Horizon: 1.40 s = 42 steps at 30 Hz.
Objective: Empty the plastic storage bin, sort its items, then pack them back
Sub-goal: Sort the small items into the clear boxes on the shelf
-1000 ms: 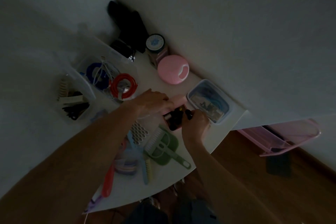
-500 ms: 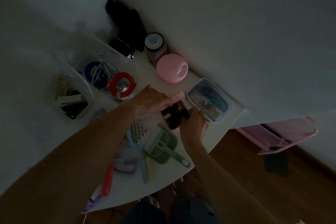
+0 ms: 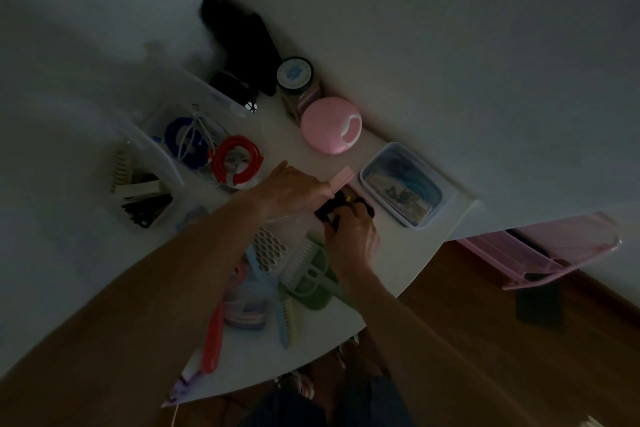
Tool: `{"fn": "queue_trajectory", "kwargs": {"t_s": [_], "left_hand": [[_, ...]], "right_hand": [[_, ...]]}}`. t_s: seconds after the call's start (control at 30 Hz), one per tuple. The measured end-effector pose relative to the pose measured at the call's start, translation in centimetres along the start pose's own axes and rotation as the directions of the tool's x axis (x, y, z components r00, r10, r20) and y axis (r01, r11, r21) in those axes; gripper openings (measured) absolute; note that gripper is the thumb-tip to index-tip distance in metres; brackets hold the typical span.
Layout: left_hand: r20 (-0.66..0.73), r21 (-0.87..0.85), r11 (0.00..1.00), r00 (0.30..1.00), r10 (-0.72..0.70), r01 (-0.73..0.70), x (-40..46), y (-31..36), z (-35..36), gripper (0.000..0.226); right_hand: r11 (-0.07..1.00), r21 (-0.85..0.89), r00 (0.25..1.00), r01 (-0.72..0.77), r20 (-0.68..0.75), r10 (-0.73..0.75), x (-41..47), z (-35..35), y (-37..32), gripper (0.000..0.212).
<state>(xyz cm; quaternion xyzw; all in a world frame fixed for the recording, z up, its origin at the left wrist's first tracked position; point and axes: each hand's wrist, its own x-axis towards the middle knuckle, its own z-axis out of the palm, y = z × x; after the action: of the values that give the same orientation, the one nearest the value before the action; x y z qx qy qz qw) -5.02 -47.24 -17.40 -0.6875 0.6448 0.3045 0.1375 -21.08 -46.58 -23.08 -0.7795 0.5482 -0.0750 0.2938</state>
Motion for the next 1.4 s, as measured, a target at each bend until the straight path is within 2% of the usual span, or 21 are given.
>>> {"fn": "queue_trajectory", "kwargs": {"t_s": [0.13, 0.23, 0.27, 0.33, 0.37, 0.43, 0.5, 0.53, 0.63, 0.7, 0.73, 0.8, 0.87, 1.07, 1.2, 1.23, 1.27, 1.3, 1.33, 1.37, 1.4], "left_hand": [[0.013, 0.095, 0.995, 1.000, 0.004, -0.006, 0.2, 0.0, 0.3, 0.032], [0.069, 0.020, 0.999, 0.996, -0.052, 0.051, 0.1, 0.4, 0.0, 0.089], [0.073, 0.034, 0.998, 0.996, -0.053, 0.051, 0.0, 0.6, -0.1, 0.090], [0.076, 0.102, 0.994, 0.996, -0.038, 0.030, -0.1, 0.6, -0.1, 0.070], [0.083, 0.108, 0.994, 0.996, -0.035, 0.026, -0.1, 0.5, 0.0, 0.068], [0.063, 0.007, 0.996, 0.994, -0.089, 0.089, -0.1, 0.6, 0.2, 0.079], [0.000, -0.098, 0.982, 0.986, -0.164, 0.163, -0.3, 0.9, 0.5, 0.071], [-0.041, -0.075, 0.982, 0.983, -0.176, 0.173, -0.5, 1.3, 0.8, 0.074], [-0.175, 0.024, 0.980, 0.966, -0.188, 0.195, -1.1, 3.1, 1.6, 0.103], [-0.274, 0.101, 0.970, 0.943, -0.188, 0.223, -1.2, 4.3, 2.7, 0.116], [-0.320, 0.134, 0.960, 0.927, -0.194, 0.247, -1.0, 4.9, 3.2, 0.117], [-0.412, 0.138, 0.947, 0.886, -0.211, 0.289, -0.5, 5.9, 4.2, 0.105], [-0.482, 0.104, 0.952, 0.852, -0.204, 0.287, -0.1, 6.4, 4.6, 0.092], [-0.577, 0.045, 0.982, 0.807, -0.123, 0.182, -1.5, 5.8, 4.0, 0.094], [-0.605, -0.178, 0.982, 0.781, -0.155, 0.057, -5.7, 6.3, 1.4, 0.098], [-0.591, -0.317, 0.949, 0.780, -0.207, 0.012, -7.3, 6.4, 0.3, 0.099], [-0.531, -0.502, 0.865, 0.798, -0.285, -0.025, -9.1, 6.6, -0.8, 0.097], [-0.445, -0.700, 0.711, 0.817, -0.368, -0.061, -10.8, 6.8, -1.8, 0.089], [-0.356, -0.859, 0.500, 0.832, -0.425, -0.112, -12.4, 6.9, -2.8, 0.074], [-0.283, -0.946, 0.278, 0.844, -0.455, -0.167, -13.8, 7.0, -3.5, 0.055], [-0.230, -0.973, 0.113, 0.847, -0.480, -0.201, -15.3, 7.1, -4.2, 0.040]], "right_hand": [[1.000, -0.017, 0.999, -0.014, -0.037, 0.013, 0.1, 0.2, 0.2, 0.012], [1.000, 0.012, 0.999, -0.006, -0.039, 0.007, 0.2, 0.0, 0.2, 0.014], [1.000, 0.024, 0.999, -0.004, -0.034, 0.005, 0.3, -0.1, 0.2, 0.015], [0.999, 0.039, 1.000, 0.001, -0.019, 0.000, 0.4, -0.1, 0.2, 0.015], [0.999, 0.047, 1.000, 0.007, -0.028, -0.006, 0.4, -0.2, 0.1, 0.014], [0.993, 0.119, 0.997, 0.013, -0.079, -0.004, 0.4, -0.4, 0.2, 0.012], [0.972, 0.232, 0.987, 0.029, -0.158, 0.008, 0.1, -0.9, 0.9, 0.006], [0.961, 0.274, 0.981, 0.039, -0.195, 0.015, -0.2, -1.3, 1.5, 0.006], [0.945, 0.328, 0.959, -0.013, -0.263, 0.104, -1.2, -2.9, 3.8, 0.012], [0.912, 0.387, 0.959, -0.136, -0.181, 0.220, -1.4, -3.6, 4.9, 0.015], [0.870, 0.445, 0.960, -0.213, -0.072, 0.272, -1.2, -3.6, 5.1, 0.023], [0.757, 0.546, 0.931, -0.360, 0.163, 0.326, -0.4, -3.4, 5.1, 0.046], [0.700, 0.559, 0.896, -0.445, 0.286, 0.341, 0.4, -3.1, 4.6, 0.054], [0.428, 0.720, 0.833, -0.547, 0.416, 0.364, 0.4, -4.6, 3.6, 0.025], [0.334, 0.803, 0.864, -0.494, 0.410, 0.294, -1.3, -9.2, 1.7, 0.023], [0.342, 0.817, 0.881, -0.465, 0.389, 0.268, -1.7, -10.6, 0.8, 0.023], [0.370, 0.820, 0.898, -0.436, 0.372, 0.234, -2.3, -11.8, -0.3, 0.024], [0.392, 0.826, 0.914, -0.405, 0.359, 0.188, -3.0, -13.0, -1.4, 0.024], [0.410, 0.832, 0.927, -0.373, 0.350, 0.133, -3.6, -14.0, -2.6, 0.025], [0.425, 0.835, 0.933, -0.351, 0.351, 0.082, -4.2, -14.9, -3.8, 0.026], [0.444, 0.831, 0.934, -0.334, 0.356, 0.036, -4.7, -15.6, -4.9, 0.025]]}}
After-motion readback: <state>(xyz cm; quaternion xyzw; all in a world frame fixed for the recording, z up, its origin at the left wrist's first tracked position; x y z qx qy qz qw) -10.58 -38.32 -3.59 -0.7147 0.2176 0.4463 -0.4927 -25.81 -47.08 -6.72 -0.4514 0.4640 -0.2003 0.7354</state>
